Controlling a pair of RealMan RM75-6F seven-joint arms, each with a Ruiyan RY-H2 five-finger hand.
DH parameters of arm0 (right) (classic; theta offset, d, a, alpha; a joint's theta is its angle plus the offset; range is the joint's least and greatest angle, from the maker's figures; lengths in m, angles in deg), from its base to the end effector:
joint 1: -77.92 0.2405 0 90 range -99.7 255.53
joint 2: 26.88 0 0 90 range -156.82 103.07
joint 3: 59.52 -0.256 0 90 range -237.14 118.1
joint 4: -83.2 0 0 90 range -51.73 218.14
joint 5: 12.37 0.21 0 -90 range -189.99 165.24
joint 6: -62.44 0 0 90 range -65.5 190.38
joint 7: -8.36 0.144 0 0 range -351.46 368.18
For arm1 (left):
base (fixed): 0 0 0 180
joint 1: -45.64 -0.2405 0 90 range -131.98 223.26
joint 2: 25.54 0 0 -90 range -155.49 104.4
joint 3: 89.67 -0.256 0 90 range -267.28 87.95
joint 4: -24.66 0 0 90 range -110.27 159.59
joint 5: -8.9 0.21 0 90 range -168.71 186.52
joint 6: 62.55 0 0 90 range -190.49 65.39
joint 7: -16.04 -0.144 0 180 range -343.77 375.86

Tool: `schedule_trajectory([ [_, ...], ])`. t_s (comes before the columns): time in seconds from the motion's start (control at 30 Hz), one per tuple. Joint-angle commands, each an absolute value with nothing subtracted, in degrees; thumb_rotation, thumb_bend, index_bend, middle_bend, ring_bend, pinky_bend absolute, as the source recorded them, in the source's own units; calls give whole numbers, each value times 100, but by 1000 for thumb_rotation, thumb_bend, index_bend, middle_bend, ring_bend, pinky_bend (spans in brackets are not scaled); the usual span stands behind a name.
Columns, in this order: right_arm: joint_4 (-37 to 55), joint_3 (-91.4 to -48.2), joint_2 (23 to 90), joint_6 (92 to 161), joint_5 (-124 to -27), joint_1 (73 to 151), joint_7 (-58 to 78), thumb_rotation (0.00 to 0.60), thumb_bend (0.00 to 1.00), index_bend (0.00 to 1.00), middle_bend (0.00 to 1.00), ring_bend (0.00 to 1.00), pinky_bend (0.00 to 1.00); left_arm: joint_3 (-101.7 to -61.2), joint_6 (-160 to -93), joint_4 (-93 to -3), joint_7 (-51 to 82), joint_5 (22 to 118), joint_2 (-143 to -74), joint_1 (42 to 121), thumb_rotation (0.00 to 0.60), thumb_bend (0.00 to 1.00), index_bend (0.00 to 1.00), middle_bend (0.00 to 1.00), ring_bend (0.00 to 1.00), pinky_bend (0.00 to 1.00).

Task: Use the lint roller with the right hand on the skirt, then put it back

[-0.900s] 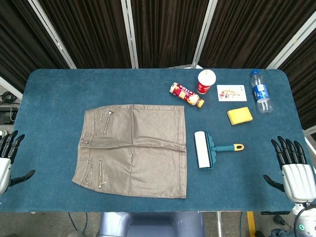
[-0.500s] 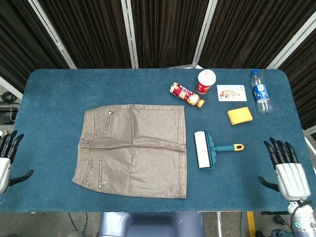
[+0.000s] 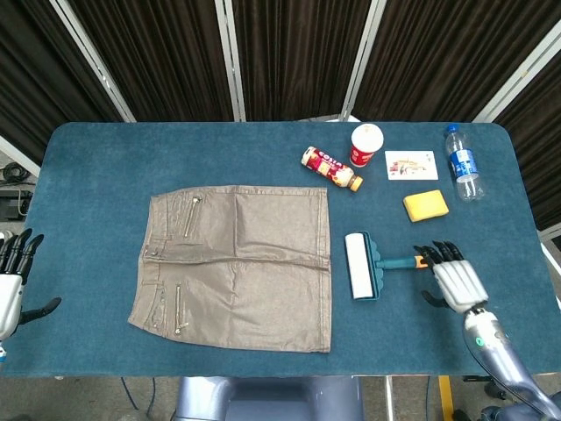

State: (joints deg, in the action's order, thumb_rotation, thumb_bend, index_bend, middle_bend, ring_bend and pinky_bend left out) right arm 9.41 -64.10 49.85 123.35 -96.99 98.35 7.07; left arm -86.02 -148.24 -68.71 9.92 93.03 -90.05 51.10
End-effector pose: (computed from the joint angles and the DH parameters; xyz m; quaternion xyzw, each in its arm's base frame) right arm -0.3189 -0.2747 0.0719 0.7162 -0.3795 0.2954 0.5057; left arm -0.3074 0.1867 0.1602 -0.5974 -0.3608 -0.3700 0.6132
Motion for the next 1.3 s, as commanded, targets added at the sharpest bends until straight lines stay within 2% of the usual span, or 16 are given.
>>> schedule_trajectory([
  [0.03,1331,-6497,5368,12188,-9633,10096,517,600,254,138,173,88,104,-8578,-14743,-6853,960,9218,-9030,5142,600,0,0,0,0,0],
  [0.13,1457,-6515,5503,12130,-9602,10188,454,600,262,139,176,92,104,-8564,-14681,-6840,933,9153,-9040,5165,600,0,0,0,0,0],
  [0.3,1599,-6531,5737,12088,-9620,10345,346,600,268,177,207,122,164,-8536,-14635,-6829,908,9061,-9051,5180,600,0,0,0,0,0],
  [0.5,1931,-6498,6039,11898,-9539,10526,-1,600,281,177,208,123,166,-8543,-14615,-6833,905,9015,-9037,5171,600,0,0,0,0,0],
  [0.7,2268,-6493,6281,11781,-9445,10643,-105,600,323,178,210,123,166,-8535,-14612,-6833,927,8975,-9020,5162,600,0,0,0,0,0],
  [0.9,2481,-6469,6440,11765,-9448,10728,-77,600,406,188,225,134,170,-8526,-14603,-6829,934,8948,-9012,5165,600,0,0,0,0,0],
  [1.0,2582,-6452,6499,11732,-9426,10758,-110,600,480,243,297,202,242,-8526,-14583,-6835,940,8936,-9007,5171,600,0,0,0,0,0],
  [1.13,2723,-6441,6573,11828,-9439,10762,-95,600,621,385,471,374,381,-8525,-14560,-6842,959,8918,-8993,5177,600,0,0,0,0,0],
  [1.3,2752,-6374,6509,12115,-9654,10748,226,600,694,450,524,431,431,-8530,-14530,-6860,983,8915,-8978,5189,600,0,0,0,0,0],
])
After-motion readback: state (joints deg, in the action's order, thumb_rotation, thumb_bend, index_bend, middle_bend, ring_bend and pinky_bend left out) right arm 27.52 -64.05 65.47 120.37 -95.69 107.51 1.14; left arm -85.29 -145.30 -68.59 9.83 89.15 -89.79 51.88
